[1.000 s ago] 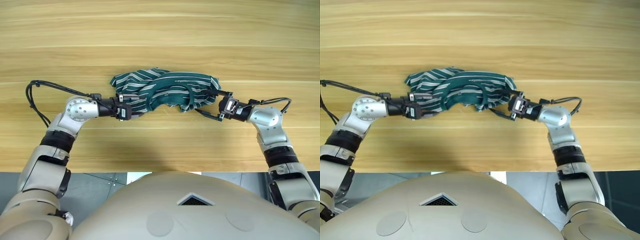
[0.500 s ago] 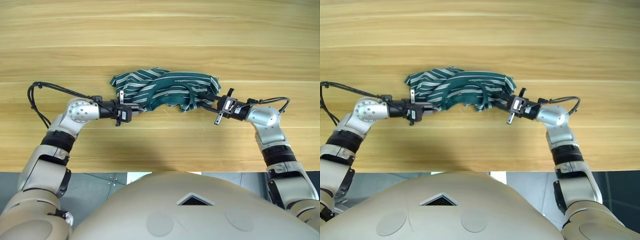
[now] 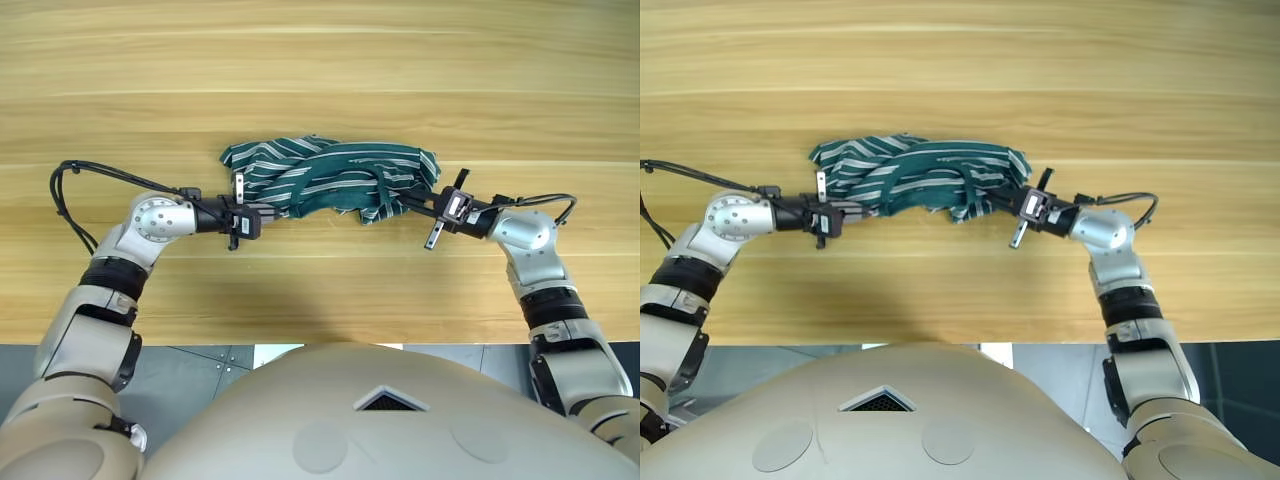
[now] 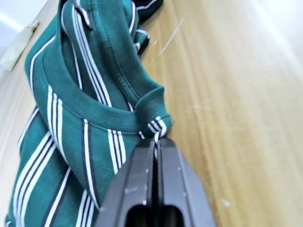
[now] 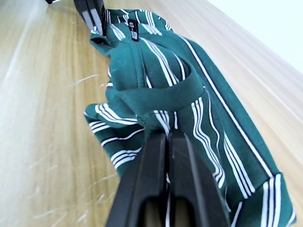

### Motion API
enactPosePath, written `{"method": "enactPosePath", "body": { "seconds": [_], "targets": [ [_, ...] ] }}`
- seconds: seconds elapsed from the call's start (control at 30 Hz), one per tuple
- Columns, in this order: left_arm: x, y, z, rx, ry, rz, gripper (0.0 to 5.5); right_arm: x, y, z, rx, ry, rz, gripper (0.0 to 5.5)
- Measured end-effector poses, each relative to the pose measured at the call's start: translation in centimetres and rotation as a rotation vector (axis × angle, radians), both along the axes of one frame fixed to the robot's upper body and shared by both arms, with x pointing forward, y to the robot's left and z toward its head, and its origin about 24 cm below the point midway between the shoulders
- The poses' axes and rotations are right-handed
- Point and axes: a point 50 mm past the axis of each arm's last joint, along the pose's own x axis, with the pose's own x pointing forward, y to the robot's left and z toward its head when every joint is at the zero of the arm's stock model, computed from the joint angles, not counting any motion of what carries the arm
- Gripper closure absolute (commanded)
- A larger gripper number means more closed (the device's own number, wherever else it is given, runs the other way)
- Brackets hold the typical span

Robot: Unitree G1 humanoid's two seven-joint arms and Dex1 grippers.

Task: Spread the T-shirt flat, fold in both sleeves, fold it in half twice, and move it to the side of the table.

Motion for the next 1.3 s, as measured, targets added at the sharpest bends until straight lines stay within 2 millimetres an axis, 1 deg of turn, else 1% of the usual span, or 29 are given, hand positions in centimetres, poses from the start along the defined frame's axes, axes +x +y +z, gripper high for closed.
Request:
{"method": "enactPosePath", "body": {
  "seconds": [0.03, 0.1, 0.17, 0.23, 0.27, 0.33, 0.4, 0.43, 0.47, 0.5, 0.53, 0.57, 0.6, 0.63, 0.67, 0.7, 0.77, 0.8, 0.83, 0.87, 0.9, 0.93, 0.97, 1.0, 1.03, 1.07, 1.1, 1.2, 1.3],
  "targets": [
    [-0.2, -0.2, 0.4, -0.042, 0.005, -0.006, 5.50, 0.1, -0.1, 0.3, 0.020, -0.012, -0.011, 5.48],
    [0.4, -0.4, 2.3, -0.154, -0.042, 0.005, 5.50, 0.7, -0.5, 1.5, 0.069, -0.061, -0.042, 5.48],
    [3.0, 0.3, 8.0, -0.355, -0.236, 0.063, 5.50, 2.9, -1.8, 5.4, 0.154, -0.218, -0.117, 5.48],
    [5.2, 1.1, 12.0, -0.429, -0.394, 0.122, 5.50, 4.7, -2.6, 8.3, 0.176, -0.335, -0.170, 5.48],
    [6.5, 1.5, 14.3, -0.463, -0.484, 0.158, 5.50, 5.8, -2.8, 9.8, 0.180, -0.391, -0.193, 5.48],
    [8.8, 2.0, 18.4, -0.511, -0.627, 0.229, 5.50, 8.0, -3.6, 12.7, 0.158, -0.474, -0.239, 5.48],
    [10.8, 1.8, 22.8, -0.542, -0.761, 0.275, 5.50, 10.0, -4.3, 16.6, 0.144, -0.577, -0.275, 5.48],
    [11.4, 1.6, 25.1, -0.567, -0.824, 0.282, 5.50, 10.5, -4.5, 18.7, 0.150, -0.637, -0.284, 5.48],
    [11.9, 1.2, 28.0, -0.597, -0.903, 0.290, 5.50, 11.0, -4.9, 21.7, 0.158, -0.714, -0.296, 5.48],
    [11.8, 1.0, 30.8, -0.632, -0.978, 0.286, 5.50, 10.8, -5.5, 24.7, 0.173, -0.798, -0.312, 5.48],
    [11.3, 1.0, 32.9, -0.653, -1.046, 0.267, 5.50, 10.2, -6.1, 27.3, 0.181, -0.882, -0.320, 5.48],
    [10.3, 1.2, 34.5, -0.642, -1.118, 0.222, 5.50, 8.9, -6.8, 29.6, 0.189, -0.973, -0.313, 5.48],
    [9.1, 1.7, 34.7, -0.617, -1.145, 0.165, 5.50, 7.5, -7.4, 30.7, 0.182, -1.018, -0.293, 5.48],
    [8.2, 2.4, 33.9, -0.587, -1.136, 0.131, 5.50, 6.4, -8.0, 30.7, 0.164, -1.033, -0.273, 5.48],
    [7.0, 3.1, 31.6, -0.524, -1.081, 0.080, 5.50, 5.2, -8.3, 29.6, 0.127, -1.010, -0.228, 5.48],
    [6.2, 3.6, 29.7, -0.486, -1.029, 0.046, 5.50, 4.5, -8.3, 28.5, 0.117, -0.978, -0.190, 5.48],
    [4.2, 4.3, 25.3, -0.408, -0.891, -0.007, 5.50, 2.6, -8.4, 25.2, 0.081, -0.864, -0.102, 5.48],
    [3.0, 4.6, 22.8, -0.379, -0.800, -0.022, 5.50, 1.4, -8.5, 23.2, 0.070, -0.779, -0.051, 5.48],
    [1.4, 4.7, 20.8, -0.380, -0.726, -0.048, 5.50, -0.3, -8.6, 21.5, 0.076, -0.704, 0.007, 5.48],
    [-0.5, 4.8, 19.5, -0.399, -0.667, -0.079, 5.50, -2.4, -8.9, 20.3, 0.093, -0.646, 0.061, 5.48],
    [-2.7, 5.0, 19.1, -0.439, -0.636, -0.117, 5.50, -4.8, -9.2, 20.1, 0.132, -0.626, 0.119, 5.48],
    [-4.4, 5.2, 19.3, -0.470, -0.626, -0.154, 5.50, -6.7, -9.3, 20.2, 0.157, -0.629, 0.171, 5.48],
    [-5.9, 5.4, 20.0, -0.494, -0.636, -0.194, 5.50, -8.4, -9.3, 20.8, 0.175, -0.645, 0.224, 5.48],
    [-7.7, 5.6, 21.0, -0.509, -0.659, -0.256, 5.50, -10.4, -9.0, 21.6, 0.190, -0.685, 0.301, 5.48],
    [-9.0, 5.7, 21.8, -0.492, -0.672, -0.312, 5.50, -12.0, -8.7, 22.2, 0.193, -0.714, 0.363, 5.48],
    [-9.9, 5.7, 22.4, -0.472, -0.679, -0.356, 5.50, -13.0, -8.5, 22.7, 0.196, -0.733, 0.401, 5.48],
    [-10.4, 5.7, 22.3, -0.458, -0.659, -0.385, 5.50, -13.5, -8.3, 22.9, 0.205, -0.733, 0.418, 5.48],
    [-11.4, 5.7, 22.7, -0.483, -0.628, -0.441, 5.50, -14.1, -8.3, 23.2, 0.235, -0.729, 0.432, 5.48],
    [-12.4, 5.9, 24.2, -0.584, -0.625, -0.480, 5.50, -14.3, -8.2, 23.5, 0.274, -0.731, 0.452, 5.48]
  ]
}}
